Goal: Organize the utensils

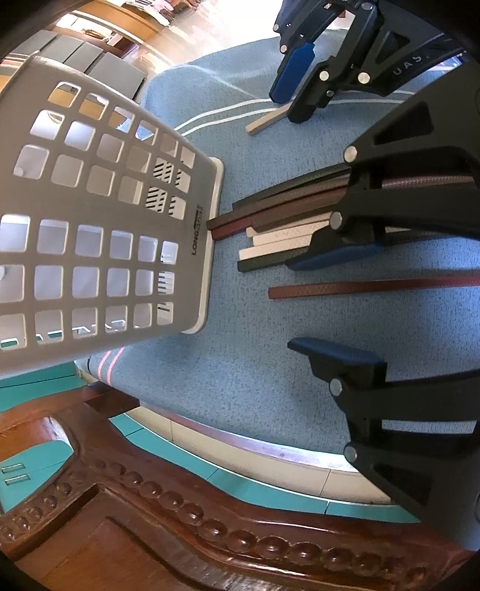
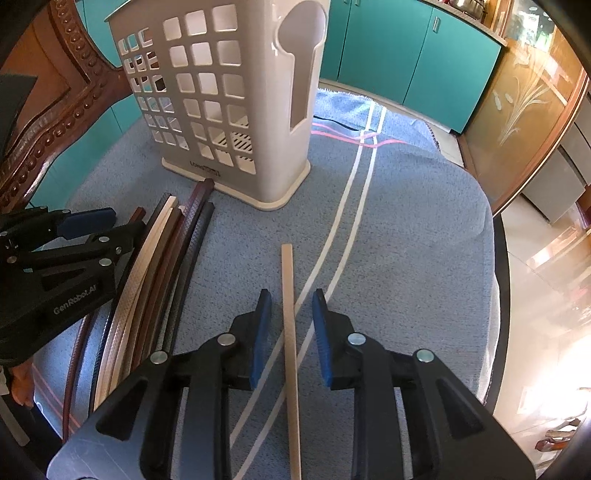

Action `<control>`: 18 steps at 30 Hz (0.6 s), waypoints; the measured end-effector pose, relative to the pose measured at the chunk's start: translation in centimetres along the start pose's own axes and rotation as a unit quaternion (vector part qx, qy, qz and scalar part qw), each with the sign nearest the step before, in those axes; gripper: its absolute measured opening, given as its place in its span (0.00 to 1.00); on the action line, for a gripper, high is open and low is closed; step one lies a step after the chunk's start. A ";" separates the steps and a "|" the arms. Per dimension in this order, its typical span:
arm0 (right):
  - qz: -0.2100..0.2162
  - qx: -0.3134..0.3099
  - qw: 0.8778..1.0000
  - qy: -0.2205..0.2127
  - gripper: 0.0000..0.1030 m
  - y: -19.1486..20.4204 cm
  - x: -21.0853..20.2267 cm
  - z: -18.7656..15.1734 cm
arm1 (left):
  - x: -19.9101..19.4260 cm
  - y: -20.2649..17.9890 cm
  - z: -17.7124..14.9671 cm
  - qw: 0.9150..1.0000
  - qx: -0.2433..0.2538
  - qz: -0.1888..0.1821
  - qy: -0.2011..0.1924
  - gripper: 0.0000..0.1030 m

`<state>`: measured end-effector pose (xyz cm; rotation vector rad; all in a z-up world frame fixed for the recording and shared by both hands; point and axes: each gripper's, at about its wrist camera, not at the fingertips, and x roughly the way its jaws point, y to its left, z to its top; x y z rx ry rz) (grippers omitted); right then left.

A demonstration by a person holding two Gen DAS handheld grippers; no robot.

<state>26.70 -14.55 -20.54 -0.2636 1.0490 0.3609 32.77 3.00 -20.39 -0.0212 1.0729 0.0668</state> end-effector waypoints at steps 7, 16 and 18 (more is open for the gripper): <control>0.000 0.001 1.000 -0.001 0.24 -0.3 0.2 0.3 | -0.2 0.0 -0.2 1.000 -0.001 -0.001 -0.001 0.38; -0.004 0.004 1.000 -0.003 0.24 -0.3 0.2 0.3 | 0.0 0.2 0.0 1.000 -0.003 -0.006 0.001 0.38; -0.007 0.002 1.000 -0.004 0.24 -0.2 0.3 0.4 | 0.0 0.1 0.0 1.000 -0.002 -0.005 0.001 0.38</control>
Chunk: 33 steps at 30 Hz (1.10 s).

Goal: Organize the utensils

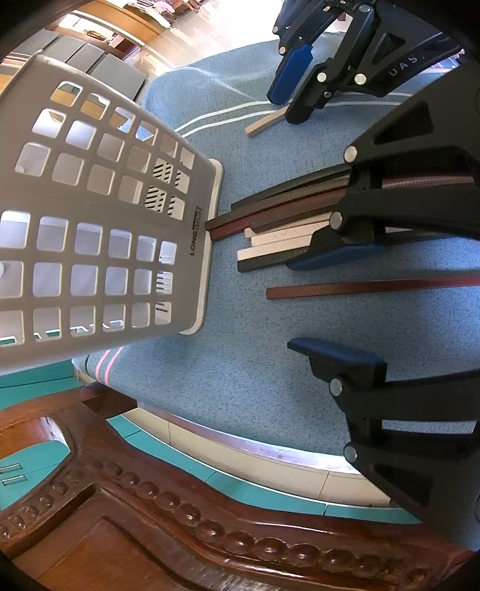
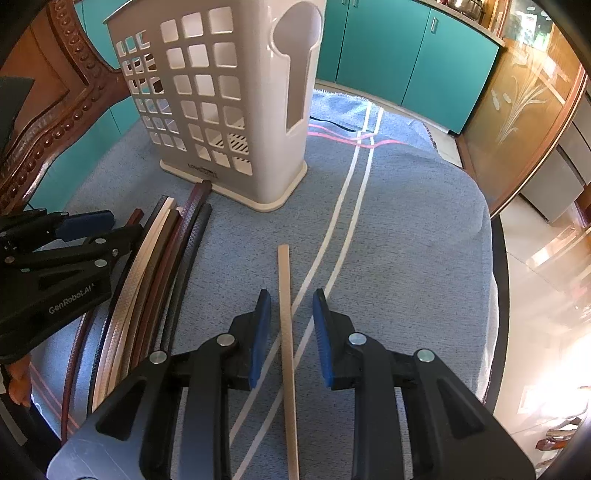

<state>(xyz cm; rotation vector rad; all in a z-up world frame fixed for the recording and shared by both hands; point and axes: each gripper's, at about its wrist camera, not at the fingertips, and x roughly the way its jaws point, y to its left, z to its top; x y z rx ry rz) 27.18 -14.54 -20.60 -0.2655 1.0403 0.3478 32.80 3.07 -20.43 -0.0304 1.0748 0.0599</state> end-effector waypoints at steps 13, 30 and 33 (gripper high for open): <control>0.000 -0.001 1.000 -0.002 0.24 0.2 -0.1 -0.2 | -0.2 0.1 -0.1 1.000 -0.002 0.002 0.000 0.39; 0.010 0.005 1.000 -0.004 0.07 -0.3 0.1 0.1 | -0.8 -1.2 -0.6 1.000 0.011 -0.021 -0.001 0.12; 0.012 0.004 1.000 -0.009 0.06 -0.1 -0.1 -0.1 | -0.9 -1.2 -0.7 0.999 0.005 -0.032 -0.004 0.07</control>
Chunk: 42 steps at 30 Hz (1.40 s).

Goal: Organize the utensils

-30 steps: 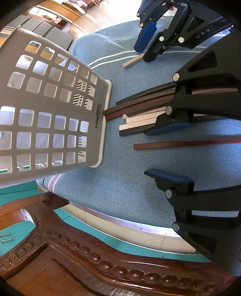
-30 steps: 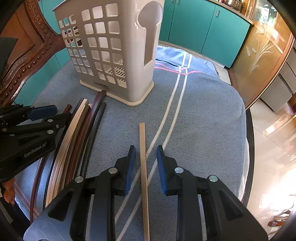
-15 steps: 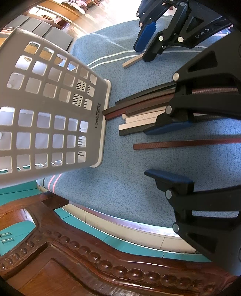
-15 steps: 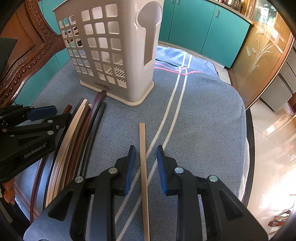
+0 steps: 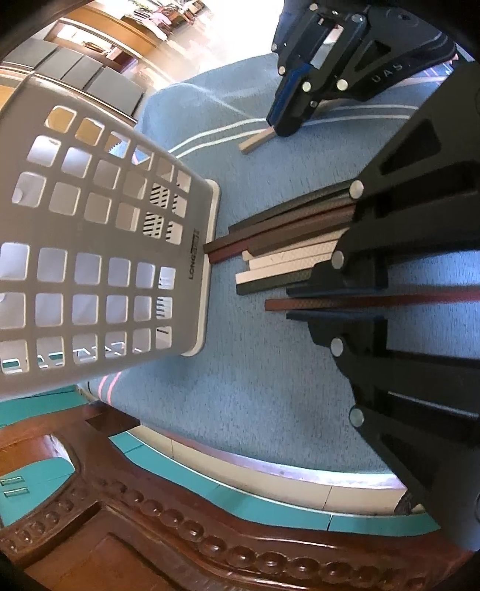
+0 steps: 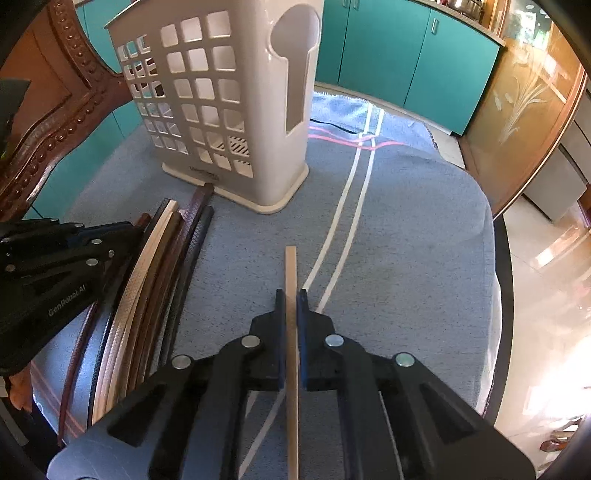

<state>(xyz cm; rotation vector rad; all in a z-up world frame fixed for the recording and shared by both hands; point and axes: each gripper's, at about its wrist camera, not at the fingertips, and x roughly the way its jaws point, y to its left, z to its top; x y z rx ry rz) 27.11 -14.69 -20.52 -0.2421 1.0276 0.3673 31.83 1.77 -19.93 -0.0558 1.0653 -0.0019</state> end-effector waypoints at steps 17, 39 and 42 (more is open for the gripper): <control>0.108 0.028 0.968 -0.226 0.06 -3.6 -20.3 0.3 | -21.4 0.3 -1.3 0.968 0.003 -0.075 -0.241 0.07; 0.061 0.080 0.936 -0.337 0.06 -3.4 -17.7 9.1 | -20.6 2.5 6.9 0.916 -0.110 -0.027 -0.385 0.07; 0.042 0.068 0.942 -0.326 0.06 -2.8 -16.5 8.4 | -18.9 2.9 6.5 0.924 -0.114 -0.019 -0.364 0.07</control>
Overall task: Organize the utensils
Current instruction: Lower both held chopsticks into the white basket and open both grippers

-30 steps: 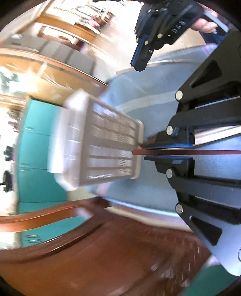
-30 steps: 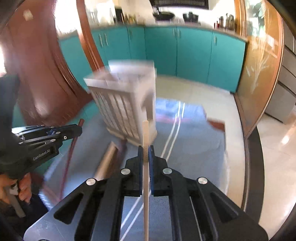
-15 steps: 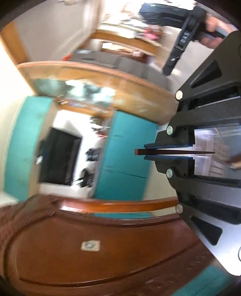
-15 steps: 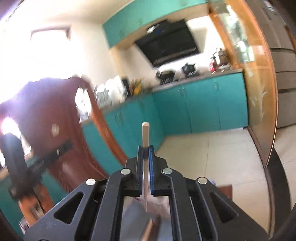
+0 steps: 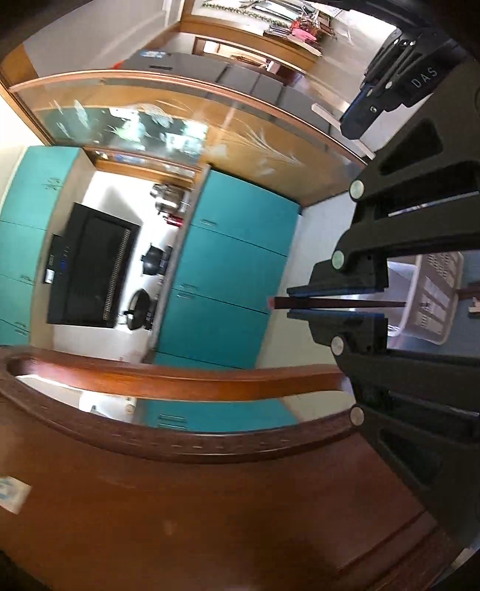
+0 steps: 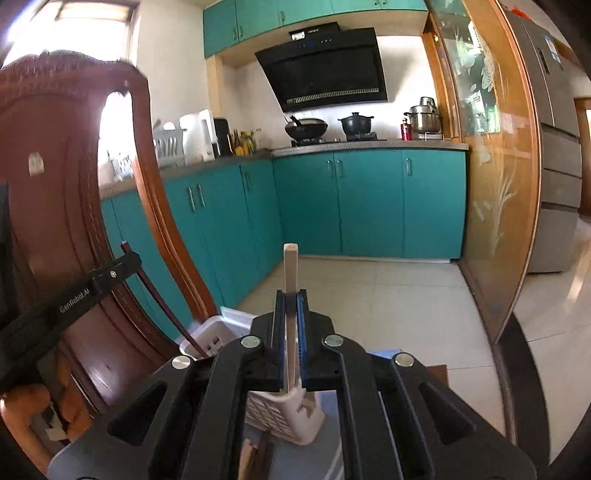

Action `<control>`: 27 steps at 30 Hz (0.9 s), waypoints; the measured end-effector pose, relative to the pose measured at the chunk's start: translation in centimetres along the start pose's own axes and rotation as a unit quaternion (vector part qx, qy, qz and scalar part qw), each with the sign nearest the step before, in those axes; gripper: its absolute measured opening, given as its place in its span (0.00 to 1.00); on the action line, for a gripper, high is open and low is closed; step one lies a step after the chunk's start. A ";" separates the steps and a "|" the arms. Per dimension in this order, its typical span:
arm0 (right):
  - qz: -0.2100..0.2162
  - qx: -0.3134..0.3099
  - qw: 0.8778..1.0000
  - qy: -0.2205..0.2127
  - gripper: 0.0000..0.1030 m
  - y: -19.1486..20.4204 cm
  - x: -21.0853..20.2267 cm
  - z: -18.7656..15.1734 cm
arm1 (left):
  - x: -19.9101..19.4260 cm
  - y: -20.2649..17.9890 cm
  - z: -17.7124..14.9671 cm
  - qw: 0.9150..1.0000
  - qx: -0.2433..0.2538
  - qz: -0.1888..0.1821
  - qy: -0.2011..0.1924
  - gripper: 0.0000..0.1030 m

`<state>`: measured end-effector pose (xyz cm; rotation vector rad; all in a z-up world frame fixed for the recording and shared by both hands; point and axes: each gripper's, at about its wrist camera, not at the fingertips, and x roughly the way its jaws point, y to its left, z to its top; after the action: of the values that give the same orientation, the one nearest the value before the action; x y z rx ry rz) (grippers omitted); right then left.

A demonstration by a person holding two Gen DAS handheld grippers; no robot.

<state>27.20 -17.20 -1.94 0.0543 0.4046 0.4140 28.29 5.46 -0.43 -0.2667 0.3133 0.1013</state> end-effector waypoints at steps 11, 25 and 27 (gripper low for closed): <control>0.009 -0.044 0.999 0.012 0.06 0.9 -1.1 -2.7 | 2.0 -0.7 -3.6 0.998 0.048 0.015 0.041 0.07; 0.019 -0.052 0.991 0.120 0.25 0.7 0.8 -8.4 | -0.1 0.6 -4.9 0.999 0.033 -0.009 0.036 0.30; 0.029 -0.057 0.983 0.172 0.36 0.9 1.8 -10.4 | -1.0 1.0 -5.3 0.999 0.032 -0.009 0.026 0.38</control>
<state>24.22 -15.94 -12.07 -0.1184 0.7215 0.5052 25.70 4.87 -5.23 -0.2089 0.3652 0.0669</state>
